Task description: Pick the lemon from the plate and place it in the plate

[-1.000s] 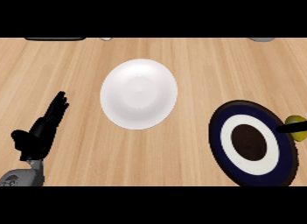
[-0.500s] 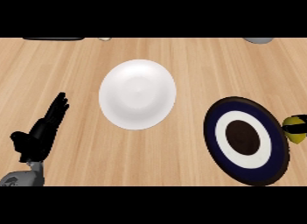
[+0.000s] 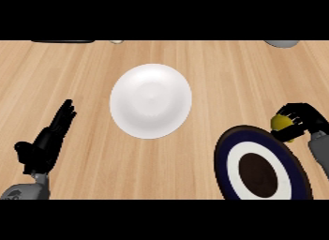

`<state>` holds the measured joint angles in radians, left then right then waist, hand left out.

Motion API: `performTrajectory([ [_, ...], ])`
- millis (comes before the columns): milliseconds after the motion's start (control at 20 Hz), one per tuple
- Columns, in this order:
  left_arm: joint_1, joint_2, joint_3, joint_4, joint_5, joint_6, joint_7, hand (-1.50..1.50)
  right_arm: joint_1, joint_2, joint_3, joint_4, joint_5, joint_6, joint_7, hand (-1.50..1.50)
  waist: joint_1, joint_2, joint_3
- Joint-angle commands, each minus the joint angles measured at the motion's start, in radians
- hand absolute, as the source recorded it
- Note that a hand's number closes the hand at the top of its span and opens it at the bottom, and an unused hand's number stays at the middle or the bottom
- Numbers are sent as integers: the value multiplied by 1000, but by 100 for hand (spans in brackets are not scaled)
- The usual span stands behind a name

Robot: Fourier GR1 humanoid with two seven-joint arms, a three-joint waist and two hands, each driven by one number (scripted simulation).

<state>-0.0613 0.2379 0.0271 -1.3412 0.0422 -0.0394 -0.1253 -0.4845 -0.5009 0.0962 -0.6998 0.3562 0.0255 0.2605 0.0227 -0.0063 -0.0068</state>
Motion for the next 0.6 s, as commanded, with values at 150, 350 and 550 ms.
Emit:
performTrajectory([
  [150, 21, 41, 40, -38, 20, -4, 45, 0, 72, 43, 204, -237, 238, -248, -219, 150, -28, -5, 7],
  [350, 4, -4, 29, 37, -8, 17, -26, 0, 184, 11, 212, -483, 232, -237, -202, 150, -47, 0, 5],
  [550, 33, 14, 31, -46, 12, -6, 42, 0, 316, -32, 228, -752, 270, -247, -131, 150, -42, -1, 6],
])
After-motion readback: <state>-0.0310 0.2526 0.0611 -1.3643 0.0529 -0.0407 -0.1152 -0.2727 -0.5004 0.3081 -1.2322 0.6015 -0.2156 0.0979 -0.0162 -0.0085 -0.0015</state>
